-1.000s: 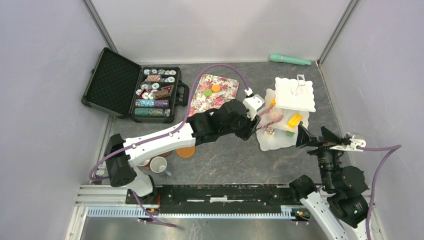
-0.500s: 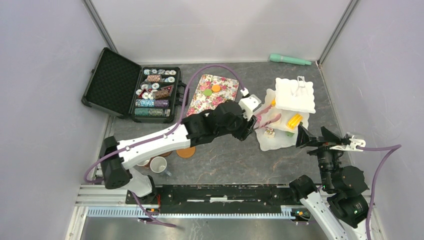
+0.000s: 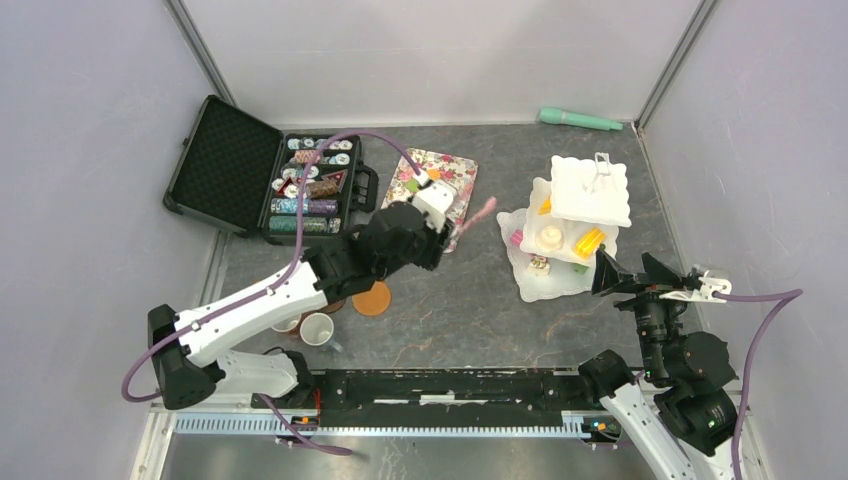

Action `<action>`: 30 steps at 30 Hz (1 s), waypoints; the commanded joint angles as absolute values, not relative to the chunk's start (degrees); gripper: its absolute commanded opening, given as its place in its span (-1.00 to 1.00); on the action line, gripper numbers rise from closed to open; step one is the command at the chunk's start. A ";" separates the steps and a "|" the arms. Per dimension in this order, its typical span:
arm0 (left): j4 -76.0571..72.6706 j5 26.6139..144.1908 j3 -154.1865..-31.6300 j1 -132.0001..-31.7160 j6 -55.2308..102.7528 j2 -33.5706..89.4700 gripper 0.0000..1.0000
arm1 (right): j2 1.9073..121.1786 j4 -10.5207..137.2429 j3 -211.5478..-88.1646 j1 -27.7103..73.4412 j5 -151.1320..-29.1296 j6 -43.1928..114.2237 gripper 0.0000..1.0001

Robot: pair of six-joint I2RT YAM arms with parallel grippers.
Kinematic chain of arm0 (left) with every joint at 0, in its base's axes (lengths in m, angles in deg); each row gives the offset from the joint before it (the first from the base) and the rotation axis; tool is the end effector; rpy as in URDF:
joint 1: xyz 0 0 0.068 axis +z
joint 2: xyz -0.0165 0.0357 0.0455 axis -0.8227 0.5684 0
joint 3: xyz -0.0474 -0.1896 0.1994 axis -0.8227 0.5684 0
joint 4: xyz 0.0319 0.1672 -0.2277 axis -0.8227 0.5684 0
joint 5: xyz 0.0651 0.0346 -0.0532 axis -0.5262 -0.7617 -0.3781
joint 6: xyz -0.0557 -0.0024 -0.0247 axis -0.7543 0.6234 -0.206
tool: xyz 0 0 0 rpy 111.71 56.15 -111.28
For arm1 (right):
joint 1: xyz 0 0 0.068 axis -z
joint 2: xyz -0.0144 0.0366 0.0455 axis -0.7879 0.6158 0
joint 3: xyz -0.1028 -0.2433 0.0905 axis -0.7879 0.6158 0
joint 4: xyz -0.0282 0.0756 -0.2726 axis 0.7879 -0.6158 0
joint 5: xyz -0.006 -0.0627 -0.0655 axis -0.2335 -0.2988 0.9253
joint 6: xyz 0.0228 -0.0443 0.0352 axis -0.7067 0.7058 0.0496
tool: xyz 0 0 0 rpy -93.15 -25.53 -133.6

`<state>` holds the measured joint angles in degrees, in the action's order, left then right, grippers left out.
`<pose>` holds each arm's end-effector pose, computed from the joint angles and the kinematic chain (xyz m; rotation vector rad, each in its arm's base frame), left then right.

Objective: Serve the afternoon tea

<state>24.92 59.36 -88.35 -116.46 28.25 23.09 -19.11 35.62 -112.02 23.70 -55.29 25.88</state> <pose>0.1601 -0.2613 0.3607 0.7547 1.9085 -0.4312 0.0452 0.0006 0.3446 0.2473 1.4163 0.3072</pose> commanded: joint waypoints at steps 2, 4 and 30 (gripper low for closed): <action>25.73 58.13 -89.18 -104.91 21.37 24.17 0.08 | -21.39 37.63 -113.00 23.50 -55.71 26.20 0.96; 26.76 58.53 -91.64 -101.12 19.63 27.33 0.07 | -21.33 37.68 -113.01 23.52 -55.71 26.19 0.96; 29.59 62.71 -118.23 -89.03 17.31 64.91 0.09 | -21.14 35.37 -115.88 23.52 -54.08 26.96 0.96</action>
<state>30.93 61.39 -114.21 -88.99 18.89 63.26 -19.11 35.27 -113.55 23.70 -55.18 25.97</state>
